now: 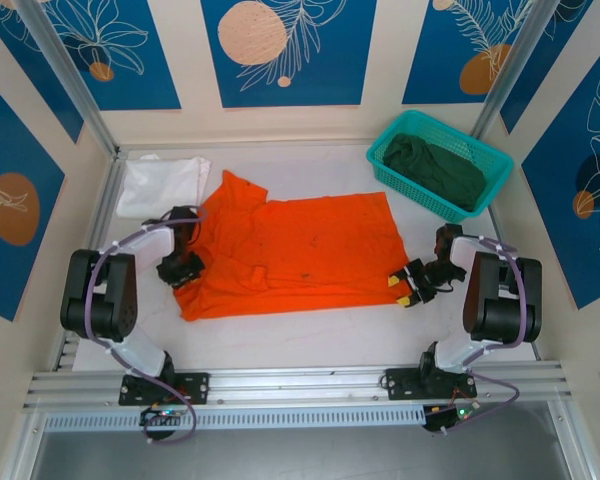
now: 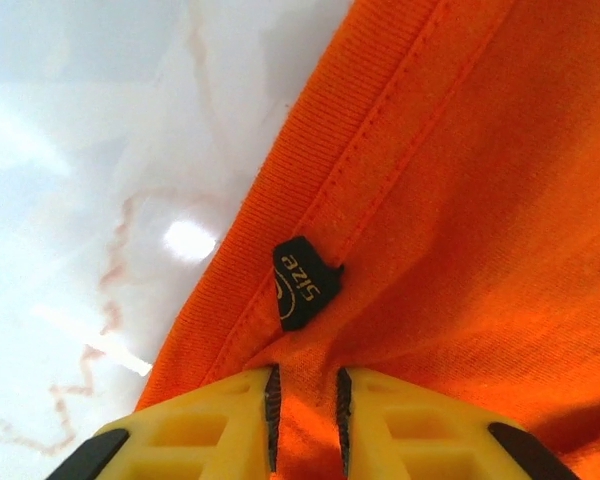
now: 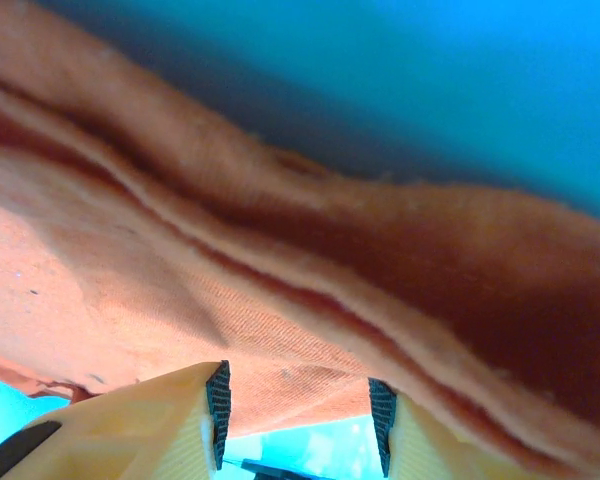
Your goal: Fold and stack the t-shirts
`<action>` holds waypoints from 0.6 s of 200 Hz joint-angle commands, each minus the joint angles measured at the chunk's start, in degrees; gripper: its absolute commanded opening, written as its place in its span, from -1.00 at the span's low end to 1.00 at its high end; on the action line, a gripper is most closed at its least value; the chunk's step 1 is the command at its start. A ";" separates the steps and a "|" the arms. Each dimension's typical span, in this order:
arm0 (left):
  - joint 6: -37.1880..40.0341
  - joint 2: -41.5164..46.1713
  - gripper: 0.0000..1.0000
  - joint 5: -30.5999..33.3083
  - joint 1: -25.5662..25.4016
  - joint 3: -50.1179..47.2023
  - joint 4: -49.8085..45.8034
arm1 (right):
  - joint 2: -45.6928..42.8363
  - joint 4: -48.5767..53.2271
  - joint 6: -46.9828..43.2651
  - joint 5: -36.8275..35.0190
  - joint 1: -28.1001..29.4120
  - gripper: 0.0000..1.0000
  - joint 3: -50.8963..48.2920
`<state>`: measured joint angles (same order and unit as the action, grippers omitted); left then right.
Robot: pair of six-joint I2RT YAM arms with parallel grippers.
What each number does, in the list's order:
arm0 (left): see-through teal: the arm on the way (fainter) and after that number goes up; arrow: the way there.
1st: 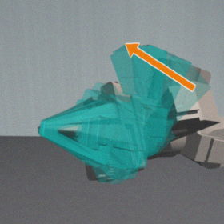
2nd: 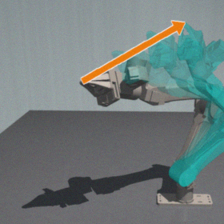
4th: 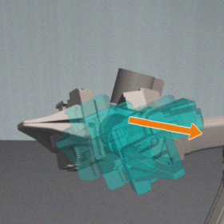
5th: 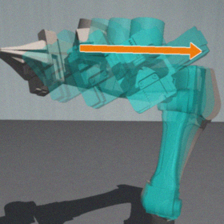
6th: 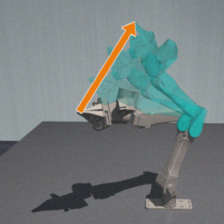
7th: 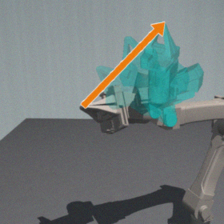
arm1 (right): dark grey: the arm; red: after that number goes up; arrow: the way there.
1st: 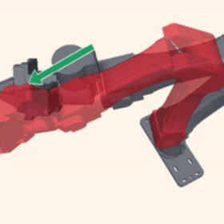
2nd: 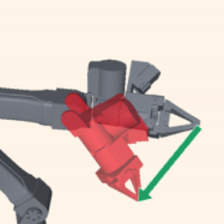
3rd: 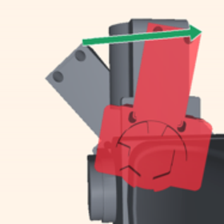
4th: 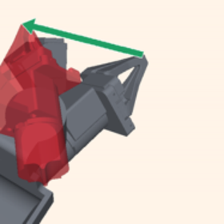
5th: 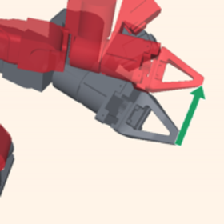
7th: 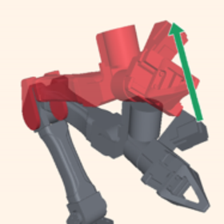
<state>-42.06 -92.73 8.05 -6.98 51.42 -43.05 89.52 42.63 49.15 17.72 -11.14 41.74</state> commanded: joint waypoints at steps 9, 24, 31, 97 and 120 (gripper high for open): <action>-1.92 3.78 -0.48 4.17 1.28 -4.79 -5.89 | -3.56 1.89 3.10 -2.96 -0.48 0.01 -4.18; -2.62 6.04 -0.43 3.75 1.68 -6.07 -6.13 | -5.88 2.77 4.02 -3.21 -0.46 0.06 -5.12; -2.50 6.79 -0.40 3.25 2.08 -6.32 -5.88 | -7.04 3.12 4.66 -3.14 -0.46 0.08 -5.57; 4.34 6.08 -0.05 -1.08 2.69 13.72 -13.93 | -16.24 9.02 1.70 -7.97 7.76 0.22 6.06; 5.54 6.56 -0.09 -1.91 -2.29 19.33 -18.72 | -17.27 8.56 0.78 -10.47 11.53 0.24 7.35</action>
<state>-39.18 -87.07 7.90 -5.37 66.15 -53.65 74.04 48.71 51.77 11.00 -3.07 47.13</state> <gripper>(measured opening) 0.472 0.613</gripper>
